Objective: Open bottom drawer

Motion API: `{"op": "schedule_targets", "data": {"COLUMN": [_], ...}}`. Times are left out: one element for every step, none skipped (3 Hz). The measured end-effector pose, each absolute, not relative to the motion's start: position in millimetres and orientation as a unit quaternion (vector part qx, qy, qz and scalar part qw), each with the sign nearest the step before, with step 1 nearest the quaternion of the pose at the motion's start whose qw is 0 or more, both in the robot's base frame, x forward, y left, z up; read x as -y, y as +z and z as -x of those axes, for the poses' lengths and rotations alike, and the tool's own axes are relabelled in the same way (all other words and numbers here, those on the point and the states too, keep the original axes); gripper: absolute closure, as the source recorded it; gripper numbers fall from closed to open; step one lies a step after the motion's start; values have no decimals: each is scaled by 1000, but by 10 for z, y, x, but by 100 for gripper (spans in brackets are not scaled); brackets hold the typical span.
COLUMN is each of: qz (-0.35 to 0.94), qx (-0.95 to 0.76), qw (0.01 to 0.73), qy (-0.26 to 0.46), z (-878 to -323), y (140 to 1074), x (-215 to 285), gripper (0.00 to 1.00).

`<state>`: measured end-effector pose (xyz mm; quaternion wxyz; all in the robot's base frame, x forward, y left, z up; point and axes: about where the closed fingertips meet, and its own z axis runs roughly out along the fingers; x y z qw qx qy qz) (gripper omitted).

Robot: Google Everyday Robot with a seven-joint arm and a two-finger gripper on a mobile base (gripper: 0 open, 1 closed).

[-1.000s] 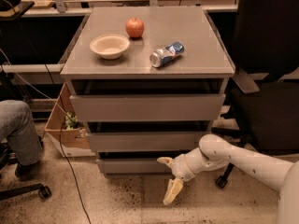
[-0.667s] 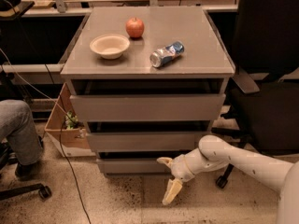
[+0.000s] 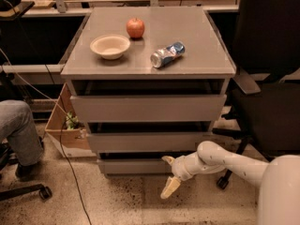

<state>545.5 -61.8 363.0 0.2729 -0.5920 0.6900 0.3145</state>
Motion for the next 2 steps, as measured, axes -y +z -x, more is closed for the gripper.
{"op": "schedule_targets", "data": {"qz": [576, 556], "qx": [-724, -756], "qw": [256, 240], "qy": [281, 248], "z": [-5746, -5955], "y": [3115, 2539], "x": [758, 954], "gripper": [0, 0]}}
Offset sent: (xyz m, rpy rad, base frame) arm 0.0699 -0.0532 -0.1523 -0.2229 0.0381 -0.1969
